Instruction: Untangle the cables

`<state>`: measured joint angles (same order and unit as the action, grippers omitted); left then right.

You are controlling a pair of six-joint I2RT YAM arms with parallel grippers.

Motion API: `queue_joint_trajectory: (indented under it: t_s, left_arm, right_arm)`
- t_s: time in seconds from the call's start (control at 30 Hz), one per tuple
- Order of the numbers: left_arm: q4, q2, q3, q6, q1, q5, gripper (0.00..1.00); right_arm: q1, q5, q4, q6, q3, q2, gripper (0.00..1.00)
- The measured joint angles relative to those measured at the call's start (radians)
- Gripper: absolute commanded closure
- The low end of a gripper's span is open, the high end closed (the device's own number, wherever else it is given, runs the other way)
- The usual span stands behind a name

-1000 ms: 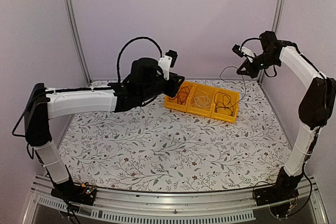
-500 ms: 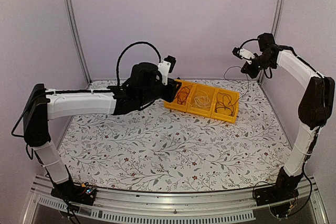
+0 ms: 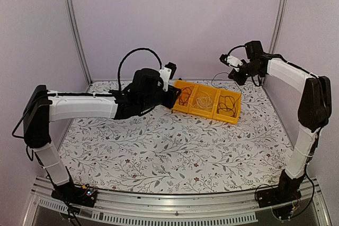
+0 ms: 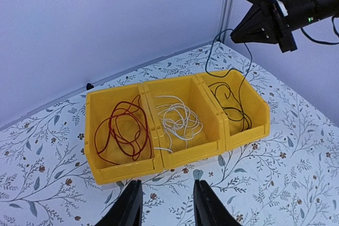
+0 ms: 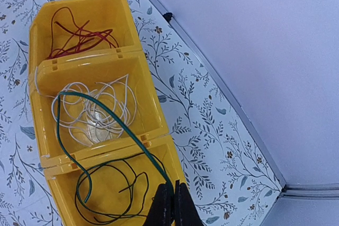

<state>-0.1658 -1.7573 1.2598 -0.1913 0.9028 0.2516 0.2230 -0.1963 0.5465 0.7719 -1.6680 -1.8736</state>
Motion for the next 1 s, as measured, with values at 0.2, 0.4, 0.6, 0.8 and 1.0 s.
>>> queue_joint_trajectory:
  t_s: [0.2, 0.4, 0.6, 0.8, 1.0]
  left_arm:
    - [0.006, 0.038, -0.033, -0.006, 0.004, 0.013, 0.64]
    - [0.007, 0.065, -0.052, -0.017, 0.005, 0.033, 0.64]
    - [0.01, 0.065, -0.071, -0.027, 0.007, 0.048, 0.64]
    - [0.013, 0.065, -0.077, -0.031, 0.007, 0.05, 0.64]
    - [0.013, 0.065, -0.076, -0.03, 0.007, 0.048, 0.64]
  right_arm:
    - [0.023, -0.072, -0.051, -0.05, 0.002, -0.051, 1.0]
    - [0.013, -0.142, -0.064, -0.085, 0.071, -0.103, 1.0]
    - [-0.013, -0.176, -0.069, -0.106, 0.146, -0.11, 1.0]
    - [-0.084, -0.188, -0.075, -0.105, 0.191, -0.11, 1.0]
    - [-0.106, -0.179, -0.083, -0.074, 0.214, -0.109, 1.0]
